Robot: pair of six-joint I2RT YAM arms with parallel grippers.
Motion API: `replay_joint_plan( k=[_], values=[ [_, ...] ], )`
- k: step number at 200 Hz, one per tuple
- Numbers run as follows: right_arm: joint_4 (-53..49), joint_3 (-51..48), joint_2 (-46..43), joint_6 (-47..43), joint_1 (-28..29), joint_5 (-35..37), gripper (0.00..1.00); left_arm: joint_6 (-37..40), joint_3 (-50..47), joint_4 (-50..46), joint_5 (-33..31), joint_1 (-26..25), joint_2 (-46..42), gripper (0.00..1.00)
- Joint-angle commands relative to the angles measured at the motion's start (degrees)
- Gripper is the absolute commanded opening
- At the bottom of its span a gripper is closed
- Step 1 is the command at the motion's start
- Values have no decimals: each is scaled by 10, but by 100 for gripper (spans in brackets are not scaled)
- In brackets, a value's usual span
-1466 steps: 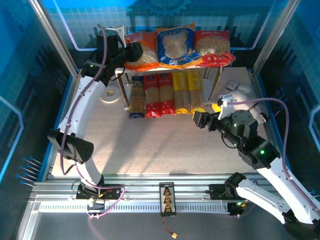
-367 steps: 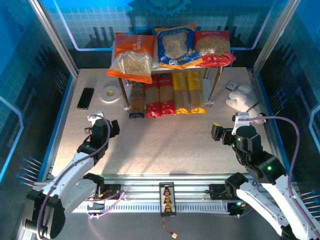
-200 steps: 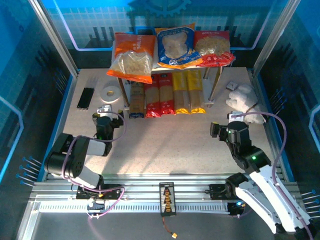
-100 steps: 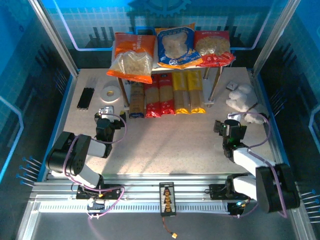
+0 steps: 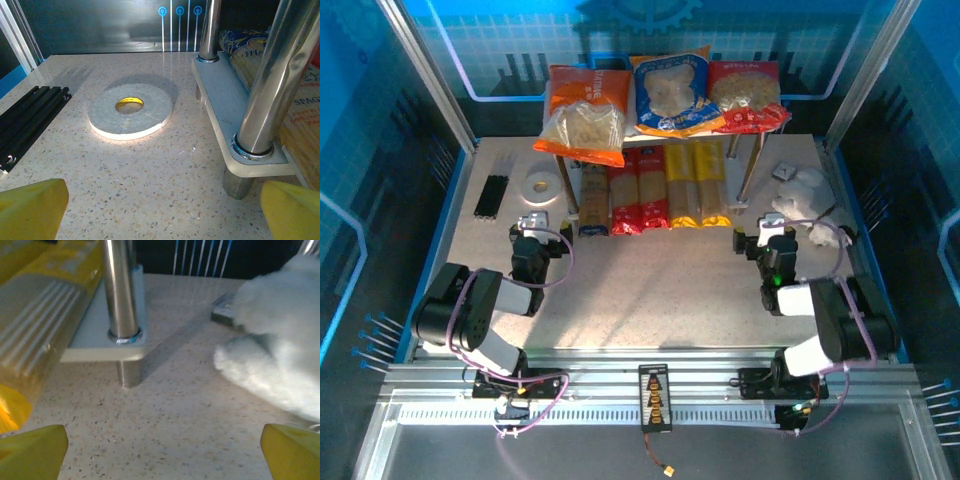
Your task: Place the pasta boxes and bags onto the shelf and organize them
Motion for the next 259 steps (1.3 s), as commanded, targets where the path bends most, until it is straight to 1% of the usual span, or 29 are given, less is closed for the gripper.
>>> replay_joint_plan(
  k=[1,18,22,36,42,95,259],
  values=[
    [68,-15,-12,-10,2,-23,100,3,-5,21,9,2,4,99],
    [108,-9,18,-12,-3,-17,100,4,-5,19,9,3,4,100],
    [91,-2,13,-9,-3,-16,100,3,-4,19,9,2,4,100],
    [-23,54,9,7,-11,-9,100,4,-4,17,8,3,4,100],
    [-41,60,9,-2,-2,-3,100,4,-2,13,7,2,4,99],
    [-30,56,11,-7,0,-3,100,-11,29,-48,-19,7,0,100],
    [-32,58,11,-9,1,-3,100,-11,28,-48,-18,7,0,99]
  ],
)
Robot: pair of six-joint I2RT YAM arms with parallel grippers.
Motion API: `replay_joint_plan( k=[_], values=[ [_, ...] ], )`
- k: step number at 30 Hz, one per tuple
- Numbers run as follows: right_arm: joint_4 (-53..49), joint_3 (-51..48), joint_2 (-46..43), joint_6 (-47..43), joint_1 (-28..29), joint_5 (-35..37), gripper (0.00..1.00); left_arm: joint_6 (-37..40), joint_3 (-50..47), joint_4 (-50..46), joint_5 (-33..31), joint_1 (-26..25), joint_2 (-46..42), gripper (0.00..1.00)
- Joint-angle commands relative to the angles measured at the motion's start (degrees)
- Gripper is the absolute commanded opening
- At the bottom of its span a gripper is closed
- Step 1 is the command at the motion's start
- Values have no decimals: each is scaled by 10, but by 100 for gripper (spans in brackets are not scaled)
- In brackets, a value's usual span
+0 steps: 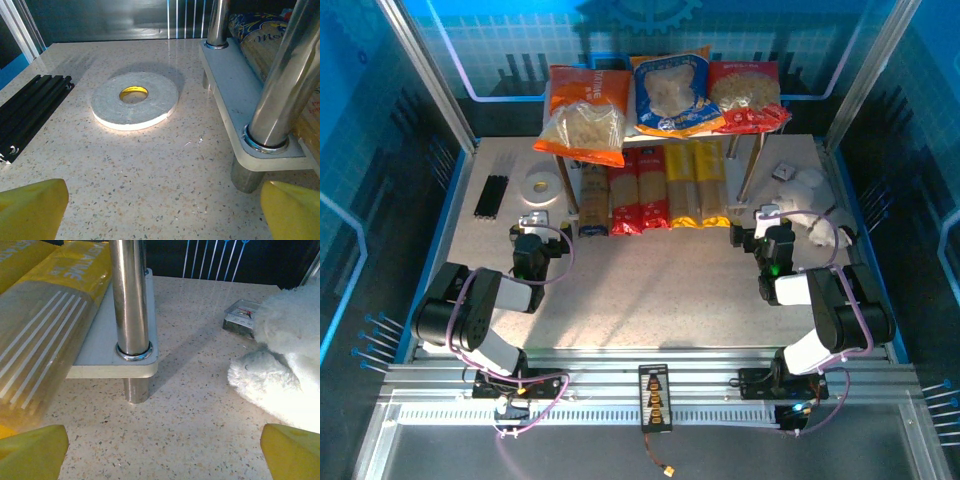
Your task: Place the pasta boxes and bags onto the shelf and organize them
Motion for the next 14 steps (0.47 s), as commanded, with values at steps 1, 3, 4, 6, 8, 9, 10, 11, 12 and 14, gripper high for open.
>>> replay_joint_plan(
  k=[1,3,4,6,8,9,10,11,12,14],
  values=[
    [4,5,1,-5,2,5,100,-9,11,1,-7,5,0,99],
    [5,4,1,-5,2,5,100,-9,12,-1,-6,5,0,99],
    [5,5,1,-5,2,5,100,-9,13,-3,-5,5,-1,99],
    [4,5,1,-5,2,5,100,-9,13,-2,-5,6,-1,99],
    [4,5,1,-5,2,5,100,-10,12,-2,-5,6,-1,99],
    [5,5,1,-4,2,5,100,-10,12,-2,-5,6,-1,99],
    [4,4,1,-5,2,5,100,-10,12,-2,-4,6,-1,99],
    [4,5,1,-5,2,5,100,-10,14,-4,-4,7,-1,99],
    [4,4,1,-4,2,5,100,-12,15,-8,-2,8,-1,99],
    [4,5,1,-5,2,5,100,-15,17,-13,2,12,-3,99]
  ],
)
